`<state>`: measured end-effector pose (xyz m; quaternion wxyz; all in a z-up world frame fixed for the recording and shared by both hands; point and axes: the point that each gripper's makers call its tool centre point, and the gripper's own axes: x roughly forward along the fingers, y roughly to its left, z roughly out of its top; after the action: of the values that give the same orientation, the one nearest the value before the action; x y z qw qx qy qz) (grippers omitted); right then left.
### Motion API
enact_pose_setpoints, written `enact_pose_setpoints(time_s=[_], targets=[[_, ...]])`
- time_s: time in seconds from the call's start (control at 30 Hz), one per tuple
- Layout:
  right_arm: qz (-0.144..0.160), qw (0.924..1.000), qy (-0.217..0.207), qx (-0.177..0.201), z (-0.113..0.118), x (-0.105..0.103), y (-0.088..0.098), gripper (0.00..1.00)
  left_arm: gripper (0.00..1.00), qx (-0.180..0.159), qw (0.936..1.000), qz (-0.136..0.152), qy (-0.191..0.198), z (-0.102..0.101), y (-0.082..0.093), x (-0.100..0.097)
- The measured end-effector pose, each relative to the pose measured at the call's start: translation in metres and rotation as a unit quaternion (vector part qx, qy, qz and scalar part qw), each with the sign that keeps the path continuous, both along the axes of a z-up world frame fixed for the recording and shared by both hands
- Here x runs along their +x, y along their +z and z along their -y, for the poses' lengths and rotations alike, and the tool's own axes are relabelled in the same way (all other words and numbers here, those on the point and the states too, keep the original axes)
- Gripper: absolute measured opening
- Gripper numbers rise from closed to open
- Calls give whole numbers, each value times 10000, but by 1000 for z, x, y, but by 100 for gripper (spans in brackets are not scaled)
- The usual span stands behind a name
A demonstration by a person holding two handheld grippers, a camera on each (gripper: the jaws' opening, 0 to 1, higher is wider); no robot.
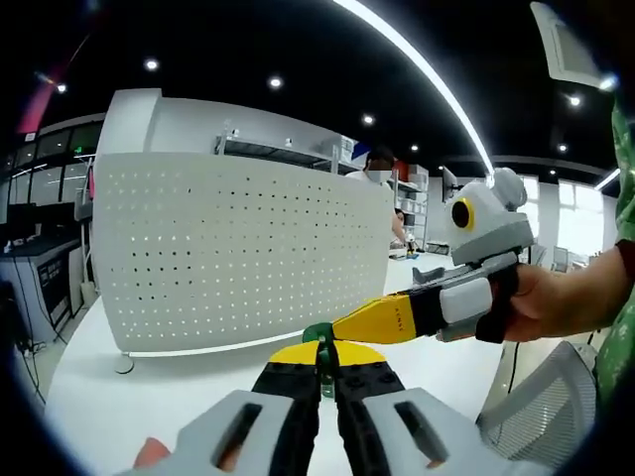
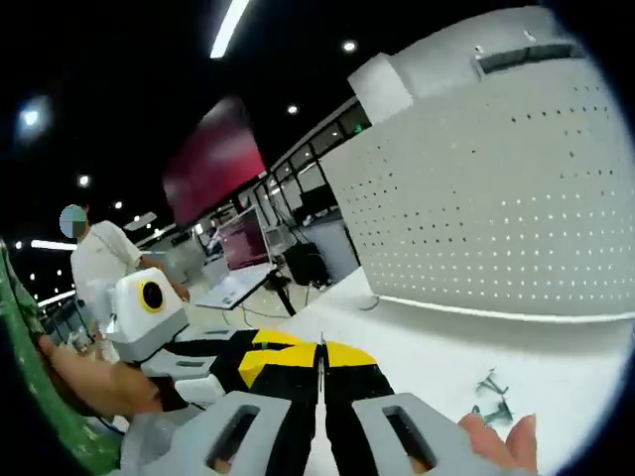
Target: Insert the hook assembly into the mounting plate slot until the hook locks in place.
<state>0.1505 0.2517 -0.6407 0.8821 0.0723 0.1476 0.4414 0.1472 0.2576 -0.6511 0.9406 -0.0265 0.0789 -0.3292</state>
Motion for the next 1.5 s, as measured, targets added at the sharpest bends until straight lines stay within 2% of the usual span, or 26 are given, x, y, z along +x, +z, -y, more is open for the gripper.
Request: enact_pose_setpoints(time_s=[0.07,0.2,0.5,0.87,1.0,1.13,1.23,1.5], targets=[[79,10000,-19,-14,-1,-1,2,0,4,22,10000,-4,6,0,0,0],[-23,9999,-42,122,1,0,2,0,4,21,10000,32,14,-1,2,-1],[52,9999,-107,106,4,3,5,0,4,115,9999,53,18,1,1,-3],[357,9991,-72,-219,1,0,6,0,4,41,9999,32,99,-2,2,-2],[298,9993,-85,-202,0,1,6,0,4,8,9999,37,140,-4,1,-1],[106,9999,-119,3,1,3,7,0,4,-31,9998,122,152,-4,4,0],[82,9999,-137,58,1,4,9,0,4,-59,9997,174,153,-4,6,0],[-13,9999,-127,36,1,4,6,0,4,10,9997,170,163,-4,3,0]])
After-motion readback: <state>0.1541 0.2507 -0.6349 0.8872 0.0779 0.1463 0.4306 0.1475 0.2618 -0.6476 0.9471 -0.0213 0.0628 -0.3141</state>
